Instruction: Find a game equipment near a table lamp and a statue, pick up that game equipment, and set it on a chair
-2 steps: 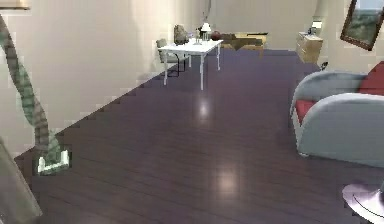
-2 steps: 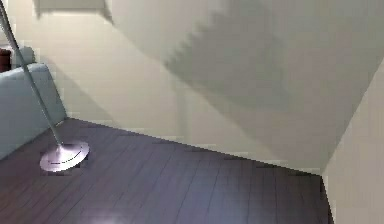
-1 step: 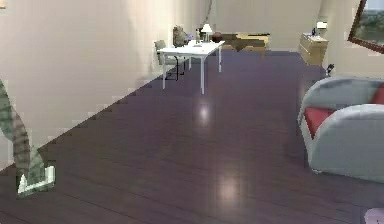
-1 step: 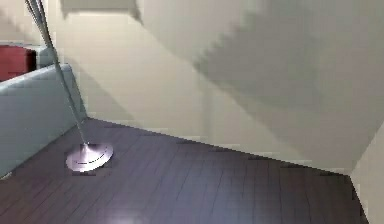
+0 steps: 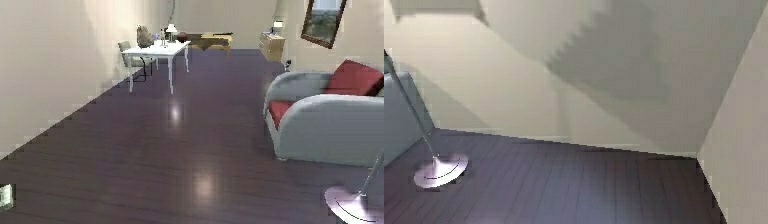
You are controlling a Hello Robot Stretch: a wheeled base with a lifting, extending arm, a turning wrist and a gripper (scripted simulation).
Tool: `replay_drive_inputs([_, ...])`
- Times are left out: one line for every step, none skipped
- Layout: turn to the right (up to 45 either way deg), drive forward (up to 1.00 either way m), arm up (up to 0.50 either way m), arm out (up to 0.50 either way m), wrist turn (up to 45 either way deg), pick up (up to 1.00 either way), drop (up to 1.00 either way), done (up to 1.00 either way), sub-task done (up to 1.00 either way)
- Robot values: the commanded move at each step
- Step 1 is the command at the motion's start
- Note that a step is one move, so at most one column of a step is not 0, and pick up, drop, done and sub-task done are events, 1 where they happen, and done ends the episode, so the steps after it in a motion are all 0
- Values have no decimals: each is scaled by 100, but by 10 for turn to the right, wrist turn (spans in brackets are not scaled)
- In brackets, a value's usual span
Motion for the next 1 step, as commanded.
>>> replay_drive_inputs([0,100,0,0,0,0,0,0,0])
